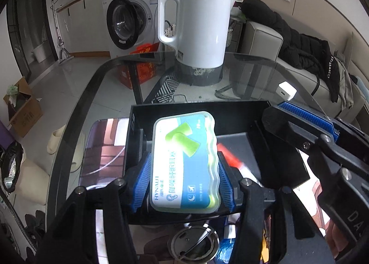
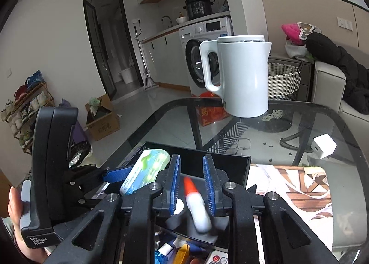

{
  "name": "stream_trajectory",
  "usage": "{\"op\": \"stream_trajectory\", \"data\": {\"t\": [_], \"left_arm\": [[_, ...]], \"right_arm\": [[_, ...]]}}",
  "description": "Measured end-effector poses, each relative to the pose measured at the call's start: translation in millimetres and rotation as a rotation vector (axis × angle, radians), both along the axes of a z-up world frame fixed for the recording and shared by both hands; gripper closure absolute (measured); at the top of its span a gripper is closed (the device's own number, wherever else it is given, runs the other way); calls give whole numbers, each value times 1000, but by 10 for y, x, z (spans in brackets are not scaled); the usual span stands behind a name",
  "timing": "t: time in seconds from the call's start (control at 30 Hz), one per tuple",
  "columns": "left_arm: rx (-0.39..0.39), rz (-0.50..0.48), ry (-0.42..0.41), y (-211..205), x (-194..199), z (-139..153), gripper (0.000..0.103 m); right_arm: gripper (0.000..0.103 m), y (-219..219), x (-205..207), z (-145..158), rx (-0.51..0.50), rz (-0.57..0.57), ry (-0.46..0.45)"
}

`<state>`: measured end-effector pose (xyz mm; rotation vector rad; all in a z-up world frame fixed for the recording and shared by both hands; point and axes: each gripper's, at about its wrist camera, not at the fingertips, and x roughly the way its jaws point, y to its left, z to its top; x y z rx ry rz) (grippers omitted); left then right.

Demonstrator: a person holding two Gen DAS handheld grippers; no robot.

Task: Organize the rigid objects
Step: 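Lower the green case into the black box with left tool while right tool drops the glue bottle in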

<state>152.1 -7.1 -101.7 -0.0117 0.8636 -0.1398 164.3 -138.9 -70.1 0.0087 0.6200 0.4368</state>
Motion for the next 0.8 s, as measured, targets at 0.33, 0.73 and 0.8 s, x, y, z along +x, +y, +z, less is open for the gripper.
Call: {"op": "stream_trajectory", "data": {"t": [0.33, 0.73, 0.8], "left_arm": [[28, -25, 49, -9, -51, -8, 50], [57, -28, -100, -18, -337, 279, 38], [35, -52, -154, -7, -473, 405, 38]], "right_arm": [[84, -1, 107, -224, -45, -7, 134], [82, -131, -28, -228, -29, -40, 156], [72, -158, -160, -91, -16, -39, 73]]}}
